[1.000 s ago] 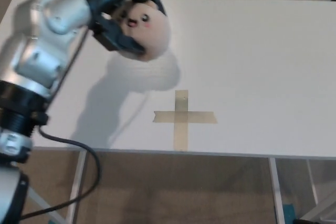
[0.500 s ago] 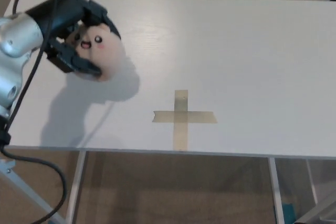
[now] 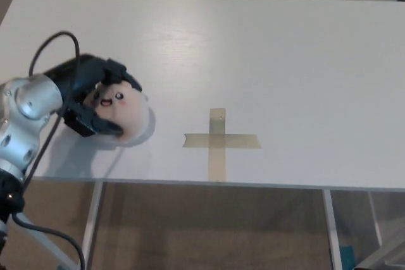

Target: Use the left hand to take the pink dumpling toy on a person's hand and put it on the desk.

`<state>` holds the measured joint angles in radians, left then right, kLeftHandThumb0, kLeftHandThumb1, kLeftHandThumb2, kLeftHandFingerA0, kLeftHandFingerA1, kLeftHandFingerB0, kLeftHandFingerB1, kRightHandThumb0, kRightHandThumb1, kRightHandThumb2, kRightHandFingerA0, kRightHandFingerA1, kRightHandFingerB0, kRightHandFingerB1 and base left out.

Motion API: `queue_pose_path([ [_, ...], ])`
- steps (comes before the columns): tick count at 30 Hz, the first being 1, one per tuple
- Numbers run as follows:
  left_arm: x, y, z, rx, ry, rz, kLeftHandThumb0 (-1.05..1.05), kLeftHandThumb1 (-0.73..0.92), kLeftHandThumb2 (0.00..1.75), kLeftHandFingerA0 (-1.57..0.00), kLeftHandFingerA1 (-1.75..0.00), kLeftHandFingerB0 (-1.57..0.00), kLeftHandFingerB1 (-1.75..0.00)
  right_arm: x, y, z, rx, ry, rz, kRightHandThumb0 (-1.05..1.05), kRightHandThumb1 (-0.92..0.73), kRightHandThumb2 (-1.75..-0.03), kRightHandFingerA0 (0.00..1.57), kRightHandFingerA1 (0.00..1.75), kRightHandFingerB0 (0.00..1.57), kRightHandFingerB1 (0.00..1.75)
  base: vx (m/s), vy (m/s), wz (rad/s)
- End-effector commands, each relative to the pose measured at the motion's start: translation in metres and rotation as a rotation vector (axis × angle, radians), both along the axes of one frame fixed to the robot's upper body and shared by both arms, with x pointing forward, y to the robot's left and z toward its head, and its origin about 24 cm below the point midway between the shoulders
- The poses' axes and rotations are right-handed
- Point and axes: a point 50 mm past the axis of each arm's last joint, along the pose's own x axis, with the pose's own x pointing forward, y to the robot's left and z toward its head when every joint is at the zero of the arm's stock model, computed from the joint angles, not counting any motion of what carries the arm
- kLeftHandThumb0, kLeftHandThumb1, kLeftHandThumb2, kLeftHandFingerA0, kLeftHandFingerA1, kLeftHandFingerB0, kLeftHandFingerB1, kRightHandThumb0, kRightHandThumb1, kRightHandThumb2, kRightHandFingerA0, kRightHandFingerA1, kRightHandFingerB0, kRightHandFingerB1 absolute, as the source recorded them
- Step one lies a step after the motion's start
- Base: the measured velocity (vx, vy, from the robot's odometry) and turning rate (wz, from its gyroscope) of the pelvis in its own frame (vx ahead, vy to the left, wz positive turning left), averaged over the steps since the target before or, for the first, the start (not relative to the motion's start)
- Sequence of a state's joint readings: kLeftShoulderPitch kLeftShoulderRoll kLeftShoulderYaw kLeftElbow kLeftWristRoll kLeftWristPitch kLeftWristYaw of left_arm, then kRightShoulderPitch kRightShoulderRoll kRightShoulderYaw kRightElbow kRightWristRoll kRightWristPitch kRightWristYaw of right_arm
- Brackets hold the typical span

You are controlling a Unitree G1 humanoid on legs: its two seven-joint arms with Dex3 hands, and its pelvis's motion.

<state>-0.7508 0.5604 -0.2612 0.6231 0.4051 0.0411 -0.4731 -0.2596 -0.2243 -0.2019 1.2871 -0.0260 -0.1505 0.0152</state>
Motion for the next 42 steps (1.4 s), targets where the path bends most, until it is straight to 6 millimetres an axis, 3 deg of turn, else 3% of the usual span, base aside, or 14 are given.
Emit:
queue_pose_path([
  [1,0.000,0.003,-0.020,0.075,0.011,0.055,-0.19,0.80,0.63,-0.75,-0.49,-0.60,-0.42,-0.004,0.000,-0.002,0.008,0.015,-0.013,-0.28,-0.65,-0.59,0.41,0.39,0.41,0.38,0.00,0.000,0.00],
  [2,0.003,0.002,-0.018,0.070,-0.010,0.069,-0.22,0.75,0.62,-0.82,-0.61,-0.58,-0.41,-0.003,-0.001,-0.002,0.005,0.012,-0.014,-0.29,-0.65,-0.59,0.41,0.39,0.41,0.38,0.00,0.000,0.00],
  [3,0.004,0.002,-0.016,0.060,-0.021,0.077,-0.29,0.67,0.60,-0.79,-0.72,-0.39,-0.34,-0.003,-0.001,-0.001,0.005,0.010,-0.016,-0.29,-0.65,-0.59,0.41,0.39,0.41,0.38,0.00,0.000,0.00],
  [5,0.005,0.002,-0.015,0.050,-0.027,0.080,-0.29,0.67,0.60,-0.79,-0.72,-0.39,-0.34,-0.002,-0.001,-0.001,0.007,0.008,-0.017,-0.29,-0.65,-0.59,0.41,0.39,0.41,0.38,0.00,0.000,0.00],
  [6,0.005,0.003,-0.015,0.051,-0.023,0.081,-0.26,0.45,0.91,-0.58,-0.68,-0.10,-0.46,-0.003,-0.001,-0.001,0.007,0.008,-0.017,-0.29,-0.65,-0.59,0.41,0.39,0.41,0.38,0.00,0.000,0.00],
  [7,0.004,0.005,-0.012,0.075,-0.019,0.081,-0.68,0.43,0.75,0.00,-0.06,0.00,-0.11,-0.003,-0.001,-0.002,0.004,0.011,-0.012,-0.29,-0.65,-0.59,0.41,0.39,0.42,0.38,0.00,0.000,0.00],
  [10,0.005,0.008,-0.006,0.088,-0.033,0.087,-0.73,0.43,0.80,0.00,0.00,0.00,-0.11,-0.004,-0.001,-0.002,0.002,0.017,-0.009,-0.29,-0.65,-0.59,0.41,0.39,0.42,0.38,0.00,0.000,0.00],
  [11,0.005,0.008,-0.002,0.087,-0.046,0.087,-0.81,0.45,0.57,0.00,0.00,0.00,-0.17,-0.003,-0.001,-0.002,0.001,0.017,-0.010,-0.29,-0.65,-0.59,0.41,0.39,0.42,0.38,0.00,0.000,0.00],
  [26,-0.001,0.007,0.071,0.055,-0.231,-0.010,-0.86,0.47,0.59,0.00,0.00,0.00,-0.09,-0.004,-0.002,-0.002,0.007,0.016,-0.009,-0.29,-0.65,-0.59,0.42,0.39,0.42,0.38,0.00,0.000,0.00],
  [27,-0.003,0.009,0.089,0.036,-0.274,-0.029,-0.89,0.49,0.58,0.00,0.00,0.00,-0.05,-0.004,-0.002,-0.002,0.008,0.015,-0.009,-0.29,-0.65,-0.59,0.42,0.39,0.42,0.38,0.00,0.000,0.00],
  [36,-0.025,0.014,0.147,-0.065,-0.436,-0.078,-0.91,0.45,0.66,0.00,0.00,0.00,-0.01,-0.008,-0.002,-0.004,0.013,0.030,-0.005,-0.29,-0.65,-0.59,0.41,0.38,0.42,0.38,0.00,0.000,0.00],
  [40,-0.074,0.027,0.175,-0.130,-0.624,-0.188,-0.75,0.41,0.83,0.00,0.00,0.00,-0.05,-0.012,-0.003,-0.005,0.001,0.042,0.006,-0.29,-0.64,-0.59,0.40,0.38,0.40,0.38,0.00,0.000,0.00],
  [41,-0.087,0.030,0.176,-0.141,-0.663,-0.213,-0.72,0.41,0.82,0.00,-0.04,0.00,-0.10,-0.013,-0.004,-0.006,-0.001,0.045,0.008,-0.29,-0.64,-0.59,0.40,0.38,0.40,0.38,0.00,0.000,0.00],
  [42,-0.109,0.034,0.176,-0.159,-0.717,-0.246,-0.64,0.47,0.55,-0.04,-0.25,-0.12,-0.26,-0.015,-0.004,-0.006,-0.006,0.051,0.010,-0.28,-0.64,-0.59,0.40,0.38,0.41,0.38,0.00,0.000,0.00],
])
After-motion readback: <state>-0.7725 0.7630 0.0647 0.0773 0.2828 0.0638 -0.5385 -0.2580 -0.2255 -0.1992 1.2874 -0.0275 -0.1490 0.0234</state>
